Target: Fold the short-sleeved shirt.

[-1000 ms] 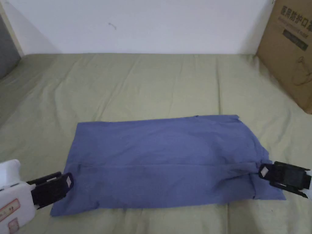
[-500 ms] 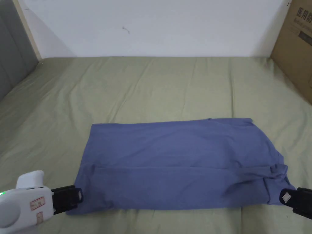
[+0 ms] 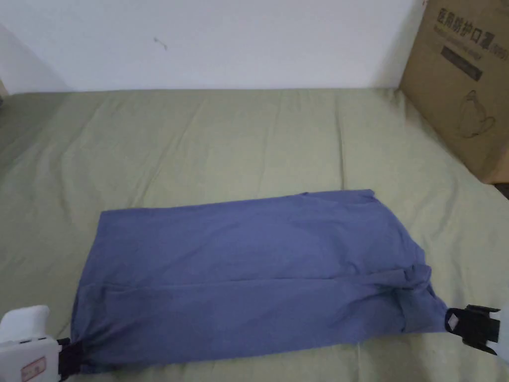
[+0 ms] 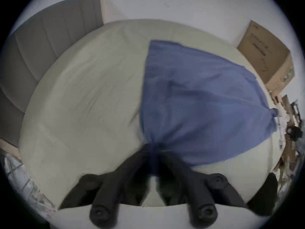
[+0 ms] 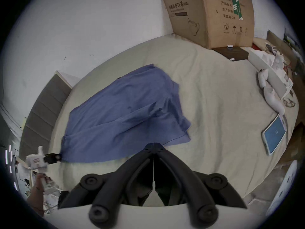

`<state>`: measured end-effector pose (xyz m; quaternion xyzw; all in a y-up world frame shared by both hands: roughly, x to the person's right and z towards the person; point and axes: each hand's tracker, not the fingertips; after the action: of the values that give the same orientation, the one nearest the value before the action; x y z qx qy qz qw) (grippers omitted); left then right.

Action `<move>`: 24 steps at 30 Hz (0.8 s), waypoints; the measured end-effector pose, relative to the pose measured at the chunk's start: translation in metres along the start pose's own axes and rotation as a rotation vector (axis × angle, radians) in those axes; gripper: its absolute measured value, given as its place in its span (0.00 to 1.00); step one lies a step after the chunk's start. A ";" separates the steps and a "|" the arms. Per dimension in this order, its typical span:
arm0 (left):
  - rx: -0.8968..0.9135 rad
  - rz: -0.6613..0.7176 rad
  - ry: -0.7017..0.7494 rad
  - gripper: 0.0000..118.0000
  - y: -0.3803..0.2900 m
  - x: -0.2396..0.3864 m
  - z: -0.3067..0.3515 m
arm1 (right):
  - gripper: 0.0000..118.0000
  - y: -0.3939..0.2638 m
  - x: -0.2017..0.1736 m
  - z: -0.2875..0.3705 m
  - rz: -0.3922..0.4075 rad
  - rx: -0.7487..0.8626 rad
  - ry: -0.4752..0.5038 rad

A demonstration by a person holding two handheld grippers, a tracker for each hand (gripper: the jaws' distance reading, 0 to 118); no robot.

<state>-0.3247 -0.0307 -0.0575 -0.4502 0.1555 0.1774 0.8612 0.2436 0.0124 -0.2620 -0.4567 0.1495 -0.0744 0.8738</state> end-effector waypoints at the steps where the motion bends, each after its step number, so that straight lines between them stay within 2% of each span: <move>1: -0.009 -0.003 0.000 0.02 0.001 0.003 0.004 | 0.21 0.005 0.004 -0.007 0.003 -0.008 -0.014; 3: 0.005 -0.037 0.016 0.02 0.005 0.018 0.016 | 0.80 0.015 0.010 -0.023 0.008 -0.041 -0.033; 4: 0.033 -0.070 0.043 0.02 0.008 0.019 0.022 | 0.97 0.020 0.013 -0.035 0.000 -0.085 -0.045; 6: 0.043 -0.099 0.076 0.02 0.014 0.020 0.027 | 0.97 0.030 0.021 -0.055 -0.020 -0.097 -0.051; 9: 0.042 -0.070 0.065 0.02 0.020 0.010 0.032 | 0.97 0.043 0.030 -0.088 -0.054 -0.183 -0.107; 12: 0.020 -0.045 0.066 0.02 0.022 0.005 0.026 | 0.96 0.047 0.040 -0.129 -0.020 -0.302 -0.108; 15: 0.012 -0.031 0.061 0.02 0.022 0.003 0.022 | 0.94 0.041 0.021 -0.127 0.164 -0.323 -0.175; 16: 0.011 -0.024 0.060 0.02 0.021 0.003 0.022 | 0.90 0.041 0.016 -0.120 0.186 -0.316 -0.163; 18: 0.015 -0.017 0.057 0.02 0.022 0.002 0.023 | 0.68 0.042 0.012 -0.106 0.184 -0.304 -0.123; 20: 0.019 -0.015 0.052 0.02 0.022 0.002 0.026 | 0.10 0.042 0.009 -0.092 0.188 -0.307 -0.062; 21: 0.021 -0.015 0.049 0.02 0.023 0.002 0.029 | 0.03 0.042 0.011 -0.085 0.164 -0.299 -0.028; 24: 0.035 -0.014 0.038 0.02 0.025 -0.001 0.041 | 0.03 0.043 0.017 -0.060 0.155 -0.286 -0.035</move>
<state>-0.3318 0.0161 -0.0529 -0.4394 0.1716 0.1602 0.8671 0.2398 -0.0146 -0.3327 -0.5647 0.1780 0.0232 0.8055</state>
